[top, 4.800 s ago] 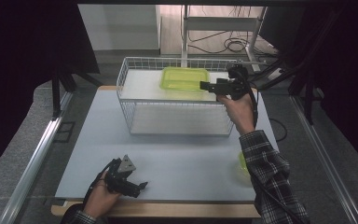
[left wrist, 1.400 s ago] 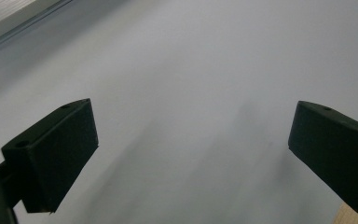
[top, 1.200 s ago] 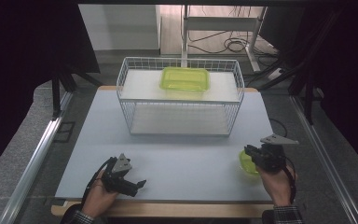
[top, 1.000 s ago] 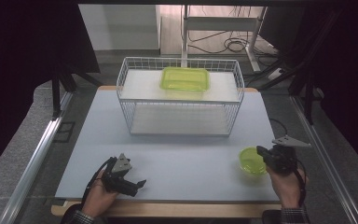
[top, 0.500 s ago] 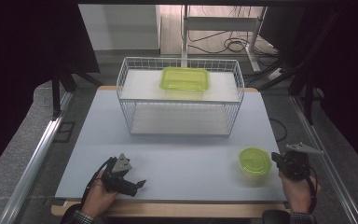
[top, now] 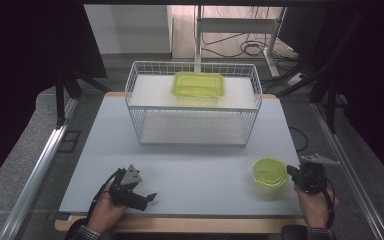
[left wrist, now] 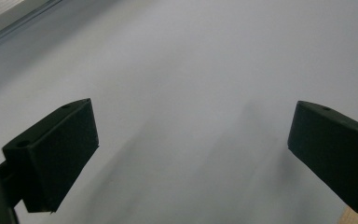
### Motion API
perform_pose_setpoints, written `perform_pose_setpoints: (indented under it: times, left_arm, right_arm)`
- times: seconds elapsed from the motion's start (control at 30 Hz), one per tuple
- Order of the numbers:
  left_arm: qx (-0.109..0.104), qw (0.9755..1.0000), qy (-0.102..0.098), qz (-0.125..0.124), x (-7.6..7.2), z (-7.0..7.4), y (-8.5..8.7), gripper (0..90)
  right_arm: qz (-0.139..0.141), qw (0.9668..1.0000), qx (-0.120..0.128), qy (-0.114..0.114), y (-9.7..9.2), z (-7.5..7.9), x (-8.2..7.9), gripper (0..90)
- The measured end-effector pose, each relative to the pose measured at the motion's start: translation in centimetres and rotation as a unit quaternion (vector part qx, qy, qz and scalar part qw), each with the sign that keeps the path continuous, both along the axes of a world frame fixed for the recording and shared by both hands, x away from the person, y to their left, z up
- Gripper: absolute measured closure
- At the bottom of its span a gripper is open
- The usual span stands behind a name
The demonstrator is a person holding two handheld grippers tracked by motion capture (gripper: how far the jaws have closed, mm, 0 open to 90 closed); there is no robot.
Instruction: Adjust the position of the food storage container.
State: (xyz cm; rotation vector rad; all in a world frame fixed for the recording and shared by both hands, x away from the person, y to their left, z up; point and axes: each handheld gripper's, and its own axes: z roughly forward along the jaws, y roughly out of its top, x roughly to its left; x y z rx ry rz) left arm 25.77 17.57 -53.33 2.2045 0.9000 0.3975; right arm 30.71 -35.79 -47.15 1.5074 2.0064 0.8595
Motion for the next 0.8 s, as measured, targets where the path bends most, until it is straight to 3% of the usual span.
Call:
perform_pose_setpoints:
  times: [0.3,0.6,0.8]
  left_arm:
    - [0.005,1.0000,0.001,-0.004,0.0,-0.1,-0.2,1.7]
    - [0.010,0.9999,0.002,-0.008,0.0,-0.1,-0.3,2.0]
    - [0.014,0.9998,0.002,-0.011,0.0,-0.2,-0.4,2.2]
  right_arm:
    - [0.025,0.9996,0.013,0.009,1.9,-0.3,0.1,89.0]
    - [0.072,0.9967,0.029,0.025,4.8,-0.7,0.0,89.0]
    - [0.063,0.9972,0.029,0.028,4.1,-0.9,-0.4,88.5]
